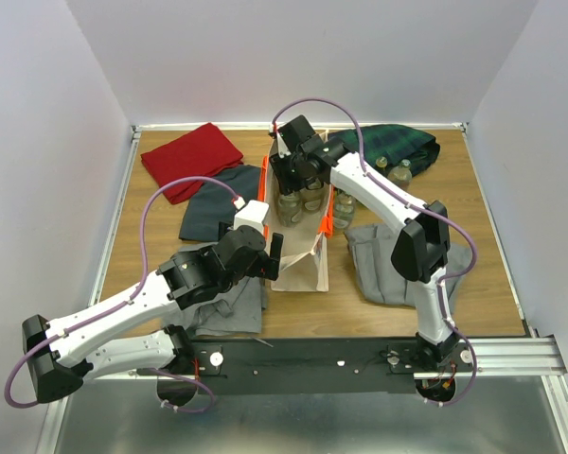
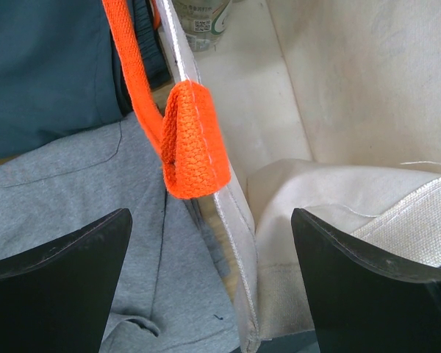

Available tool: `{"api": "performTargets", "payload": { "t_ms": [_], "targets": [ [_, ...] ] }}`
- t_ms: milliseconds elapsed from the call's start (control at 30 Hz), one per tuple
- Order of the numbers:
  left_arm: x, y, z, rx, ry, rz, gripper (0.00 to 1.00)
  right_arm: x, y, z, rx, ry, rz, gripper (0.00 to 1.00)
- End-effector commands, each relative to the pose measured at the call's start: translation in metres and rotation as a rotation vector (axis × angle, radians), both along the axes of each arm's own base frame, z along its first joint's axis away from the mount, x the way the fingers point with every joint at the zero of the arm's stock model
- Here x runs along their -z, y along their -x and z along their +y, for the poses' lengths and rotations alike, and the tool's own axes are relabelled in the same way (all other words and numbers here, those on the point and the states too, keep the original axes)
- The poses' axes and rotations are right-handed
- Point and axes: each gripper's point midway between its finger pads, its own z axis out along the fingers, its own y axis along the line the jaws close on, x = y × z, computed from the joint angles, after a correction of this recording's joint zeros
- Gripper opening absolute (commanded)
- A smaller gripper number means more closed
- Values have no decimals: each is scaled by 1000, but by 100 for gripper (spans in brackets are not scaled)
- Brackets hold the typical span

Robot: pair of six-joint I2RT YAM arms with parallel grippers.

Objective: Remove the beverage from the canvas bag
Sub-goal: Take out the drink from the canvas bag.

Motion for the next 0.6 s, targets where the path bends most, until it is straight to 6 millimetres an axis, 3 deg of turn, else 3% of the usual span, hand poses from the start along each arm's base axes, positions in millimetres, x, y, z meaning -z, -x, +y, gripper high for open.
{"api": "performTargets", "payload": {
  "t_ms": [0, 167, 300, 400, 567],
  "targets": [
    [7, 2, 10, -22, -38, 7, 99, 18, 5, 5, -18, 12, 44, 49],
    [7, 2, 9, -18, -38, 7, 99, 21, 7, 2, -10, 24, 49, 54],
    [8, 2, 9, -19, -38, 8, 99, 22, 7, 0, -8, 31, 51, 53],
    [8, 2, 8, -17, -35, 9, 99, 23, 8, 0, -11, 33, 54, 46],
    [6, 2, 8, -17, -30, 6, 99, 23, 9, 1, -16, 30, 58, 26]
  ]
}}
